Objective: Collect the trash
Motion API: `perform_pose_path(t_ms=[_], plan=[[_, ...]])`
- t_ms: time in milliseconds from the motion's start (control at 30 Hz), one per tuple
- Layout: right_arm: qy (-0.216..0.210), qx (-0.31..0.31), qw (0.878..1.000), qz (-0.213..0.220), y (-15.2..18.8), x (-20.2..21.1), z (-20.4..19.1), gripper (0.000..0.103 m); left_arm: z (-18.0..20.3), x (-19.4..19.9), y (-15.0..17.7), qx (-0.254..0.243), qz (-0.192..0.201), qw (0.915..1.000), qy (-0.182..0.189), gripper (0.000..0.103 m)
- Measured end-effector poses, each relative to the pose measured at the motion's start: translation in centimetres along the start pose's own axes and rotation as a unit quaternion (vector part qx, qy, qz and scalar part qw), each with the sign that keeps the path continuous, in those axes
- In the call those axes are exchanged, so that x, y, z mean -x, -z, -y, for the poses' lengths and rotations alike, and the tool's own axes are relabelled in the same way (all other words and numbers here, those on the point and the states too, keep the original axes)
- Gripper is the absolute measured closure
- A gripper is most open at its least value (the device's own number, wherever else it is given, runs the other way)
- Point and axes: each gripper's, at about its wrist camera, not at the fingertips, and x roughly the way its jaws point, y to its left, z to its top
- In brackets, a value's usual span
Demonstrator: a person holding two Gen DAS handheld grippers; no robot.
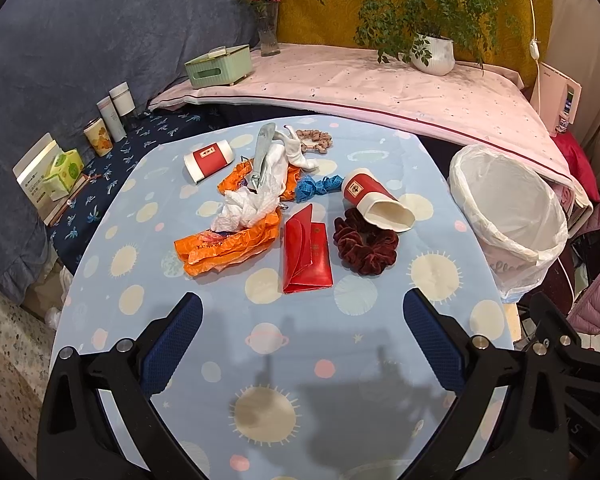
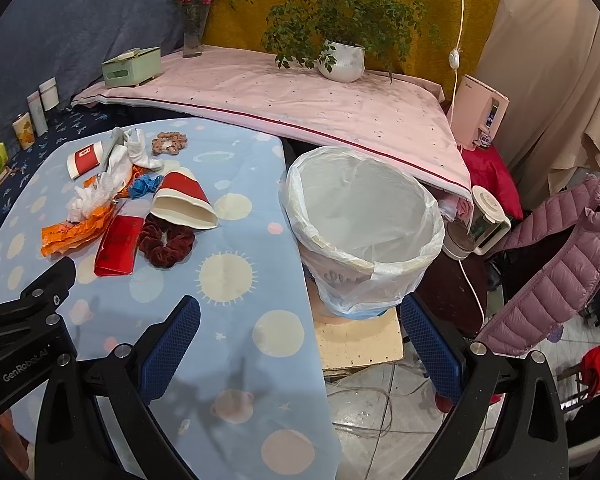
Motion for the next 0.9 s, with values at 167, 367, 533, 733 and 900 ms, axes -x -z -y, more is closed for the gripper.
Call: perform_pose_path(t_ms=[167, 367, 533, 733, 900], plan=[[-0.001, -0.001, 1.0, 0.0, 0.0, -0.01, 0.03, 0.007, 0.14, 0.02, -0.06, 0.001, 0.003, 1.0, -0.001, 0.007], [0.0, 0.0, 1.0, 0.0, -0.24, 0.0, -0.11, 0.007, 0.11, 0.04, -0.01, 0.001, 0.003, 1.0, -0.001, 0.007], [-0.001, -0.003, 1.0, -0.002, -0.01, -0.09, 0.24, 0.007, 0.24, 0.03, -0.07, 0.0, 0.003, 1.0, -0.001, 0.007], [0.0, -0.002, 1.0, -0.001, 0.15, -0.26, 0.4, 0.007, 0.42, 0.11, -0.24, -0.001, 0.008, 1.0, -0.003, 0.007], [0.0, -0.002, 1.0, -0.001, 0.12, -0.27, 0.38, 0.007, 0.37, 0.11, -0.23, 0.004, 0.003, 1.0, 0.001, 0.007]])
